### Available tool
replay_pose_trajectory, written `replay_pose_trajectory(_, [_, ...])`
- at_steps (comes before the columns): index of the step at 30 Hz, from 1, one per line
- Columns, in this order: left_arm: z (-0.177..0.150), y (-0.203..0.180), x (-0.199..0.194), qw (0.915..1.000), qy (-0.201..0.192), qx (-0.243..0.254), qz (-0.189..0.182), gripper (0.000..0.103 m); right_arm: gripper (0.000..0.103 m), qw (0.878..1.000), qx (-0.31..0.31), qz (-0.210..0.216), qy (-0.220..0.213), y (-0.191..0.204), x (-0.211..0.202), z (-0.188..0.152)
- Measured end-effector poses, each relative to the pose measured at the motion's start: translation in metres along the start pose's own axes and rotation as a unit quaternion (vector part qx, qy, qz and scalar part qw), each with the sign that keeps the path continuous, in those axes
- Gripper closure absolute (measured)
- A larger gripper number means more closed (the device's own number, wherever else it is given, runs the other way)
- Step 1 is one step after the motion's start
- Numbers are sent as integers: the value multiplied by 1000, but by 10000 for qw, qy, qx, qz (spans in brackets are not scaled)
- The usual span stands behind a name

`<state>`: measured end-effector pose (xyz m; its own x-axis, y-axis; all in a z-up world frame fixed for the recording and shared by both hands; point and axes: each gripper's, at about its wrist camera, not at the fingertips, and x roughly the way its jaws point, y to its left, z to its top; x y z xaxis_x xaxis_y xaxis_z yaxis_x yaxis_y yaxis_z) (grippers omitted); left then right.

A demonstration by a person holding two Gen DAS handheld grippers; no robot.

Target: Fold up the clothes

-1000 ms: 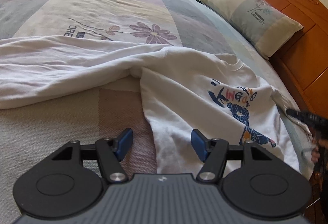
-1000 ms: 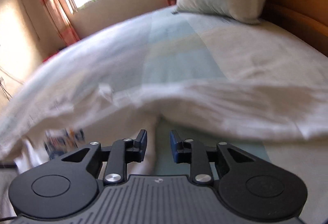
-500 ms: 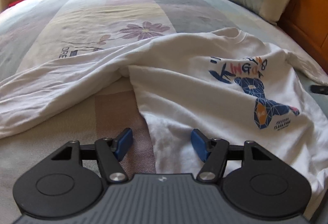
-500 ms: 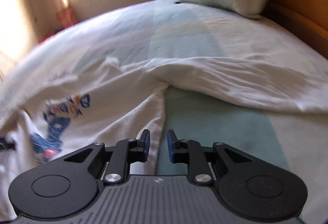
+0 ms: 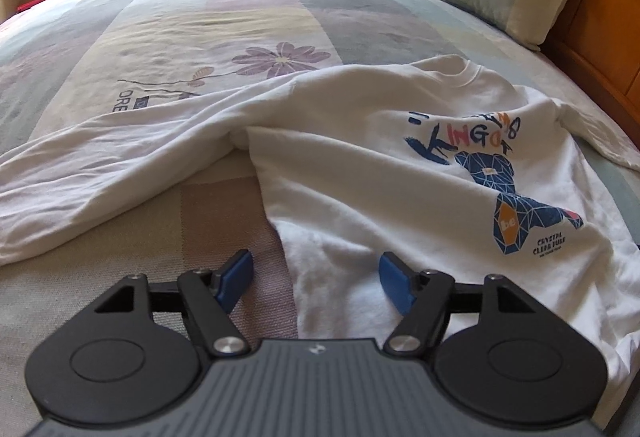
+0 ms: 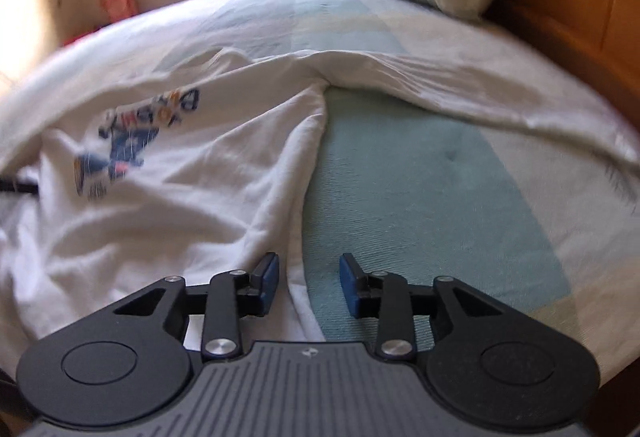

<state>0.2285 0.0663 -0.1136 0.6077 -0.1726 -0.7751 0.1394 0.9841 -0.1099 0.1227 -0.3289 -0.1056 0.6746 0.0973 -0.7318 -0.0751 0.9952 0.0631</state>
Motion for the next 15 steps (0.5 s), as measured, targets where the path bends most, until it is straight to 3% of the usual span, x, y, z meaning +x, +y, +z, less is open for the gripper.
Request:
replay_pose_trajectory(3, [-1,-1,1,10000,-10,-1,6,31,68,9997,-233,-40,73,8,-2,-3])
replay_pose_trajectory(4, [-1,-2,1,10000,-13,23,24,30,76,9995,-308,-39,77,10,-2,-4])
replay_pose_trajectory(5, [-1,-3,1,10000,-16,46,41,30,92,9994,-340,-24,76,10,-2,-4])
replay_pose_trajectory(6, [-1,-4,1,10000,-15,79,58,30,94,9994,-334,5,69,9,-2,-3])
replay_pose_trajectory(8, [-2,-4,0,9998,29,202,79,30,95,9997,-247,-38,37,4,-4,-3])
replay_pose_trajectory(12, [-4,2,-10,9995,199,204,112,29,95,9973,374,-624,-94,-26,-17,0])
replay_pose_trajectory(15, [-2,0,-28,9997,138,171,-90,33,86,9976,454,-491,-202,-32,-26,13])
